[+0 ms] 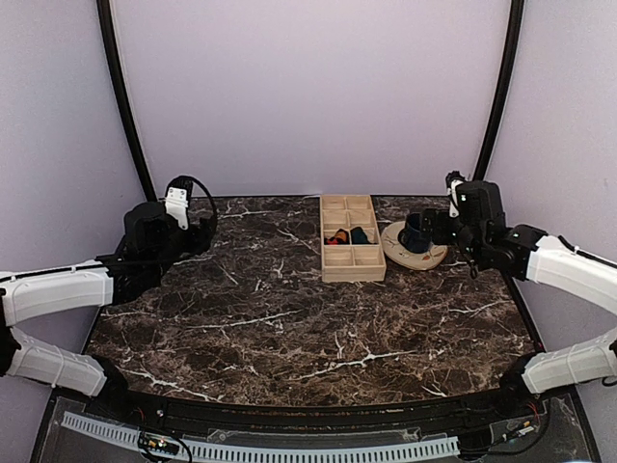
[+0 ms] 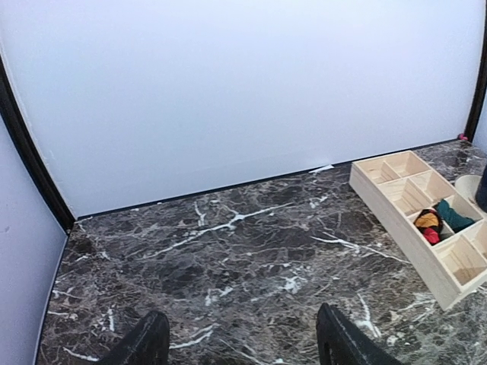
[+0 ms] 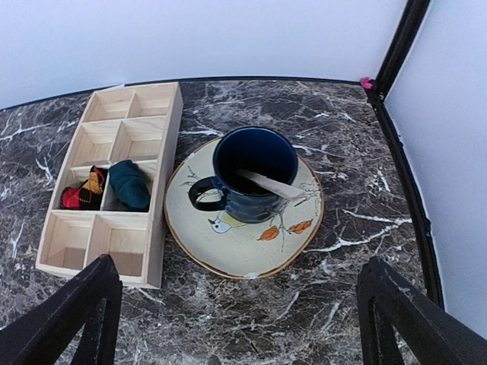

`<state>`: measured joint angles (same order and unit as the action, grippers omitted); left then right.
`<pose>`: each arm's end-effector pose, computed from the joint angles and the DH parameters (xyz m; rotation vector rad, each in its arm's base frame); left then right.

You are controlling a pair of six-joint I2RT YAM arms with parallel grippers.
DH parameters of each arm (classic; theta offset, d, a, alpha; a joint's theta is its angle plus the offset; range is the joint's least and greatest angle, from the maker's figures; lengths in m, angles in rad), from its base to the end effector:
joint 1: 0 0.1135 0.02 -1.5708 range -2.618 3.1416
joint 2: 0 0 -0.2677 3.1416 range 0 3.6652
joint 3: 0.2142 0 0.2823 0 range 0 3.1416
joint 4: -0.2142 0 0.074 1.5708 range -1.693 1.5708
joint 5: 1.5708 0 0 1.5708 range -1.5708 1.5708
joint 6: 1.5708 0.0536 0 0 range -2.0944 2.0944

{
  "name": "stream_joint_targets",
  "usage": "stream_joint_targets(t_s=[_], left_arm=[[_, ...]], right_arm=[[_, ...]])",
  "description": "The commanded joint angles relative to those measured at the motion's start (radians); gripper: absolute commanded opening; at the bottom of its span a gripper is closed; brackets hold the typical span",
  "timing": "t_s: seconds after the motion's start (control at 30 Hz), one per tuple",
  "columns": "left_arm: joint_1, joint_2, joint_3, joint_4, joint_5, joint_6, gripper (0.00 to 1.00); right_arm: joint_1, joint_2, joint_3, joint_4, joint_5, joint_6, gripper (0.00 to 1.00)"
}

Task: Roll the socks
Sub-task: Reset both arms

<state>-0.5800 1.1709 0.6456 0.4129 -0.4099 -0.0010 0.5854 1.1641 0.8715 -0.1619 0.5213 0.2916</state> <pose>0.2684 -0.1503 0.2599 0.1770 1.6653 -0.0935 0.2680 0.1456 0.2844 0.0356 1.9613 0.0457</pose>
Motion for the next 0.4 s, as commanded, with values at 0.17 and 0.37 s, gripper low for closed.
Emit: stream_joint_targets(t_s=[0.17,0.37], left_arm=[[0.163,0.012,-0.086,0.14,0.123,0.057,0.7],[0.182,0.014,-0.108,0.164,0.155,0.064,0.71]], right_arm=[[-0.001,-0.183,-0.13,0.015,0.216,0.065,1.0],[-0.002,-0.201,-0.172,0.026,0.254,0.069,1.0]])
